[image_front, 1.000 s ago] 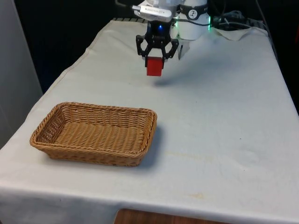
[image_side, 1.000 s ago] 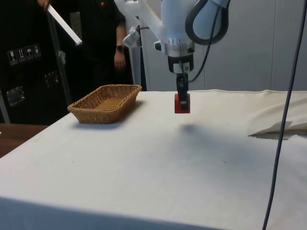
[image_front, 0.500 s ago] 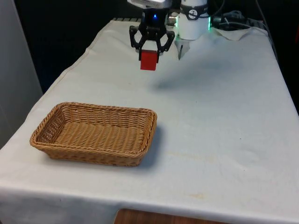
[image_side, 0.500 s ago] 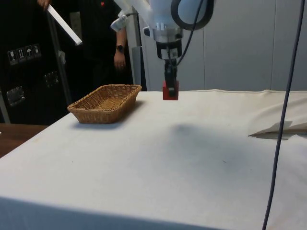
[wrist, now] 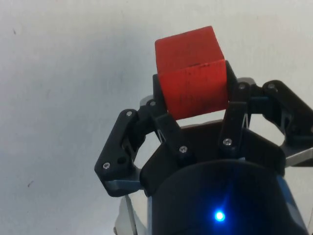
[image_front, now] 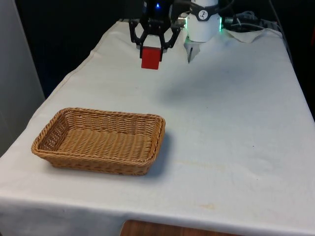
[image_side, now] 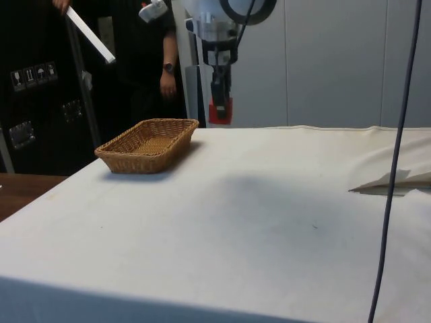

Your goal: Pick up the cube and place it into the basket.

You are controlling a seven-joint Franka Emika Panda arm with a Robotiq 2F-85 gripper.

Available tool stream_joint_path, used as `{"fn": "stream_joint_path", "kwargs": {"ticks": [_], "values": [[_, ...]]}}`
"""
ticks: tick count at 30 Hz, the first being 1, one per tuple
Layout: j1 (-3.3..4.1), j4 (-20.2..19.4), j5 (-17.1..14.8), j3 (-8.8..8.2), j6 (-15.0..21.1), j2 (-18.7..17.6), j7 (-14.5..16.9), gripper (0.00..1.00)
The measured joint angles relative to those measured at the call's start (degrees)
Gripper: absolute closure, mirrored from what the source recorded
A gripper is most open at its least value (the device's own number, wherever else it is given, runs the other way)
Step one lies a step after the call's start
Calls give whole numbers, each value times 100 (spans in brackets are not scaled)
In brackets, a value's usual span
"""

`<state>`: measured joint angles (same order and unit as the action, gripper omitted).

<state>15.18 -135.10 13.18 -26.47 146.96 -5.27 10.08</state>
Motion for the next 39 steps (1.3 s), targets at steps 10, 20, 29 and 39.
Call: {"fn": "stream_joint_path", "kwargs": {"ticks": [10,20,29,39], "values": [[0,550,-258,11,-183,-160,126,98],[0,1175,-636,34,-384,-521,338,98],[0,1833,-985,46,-579,-957,493,98],[-6,2578,-1335,46,-756,-1501,602,98]]}}
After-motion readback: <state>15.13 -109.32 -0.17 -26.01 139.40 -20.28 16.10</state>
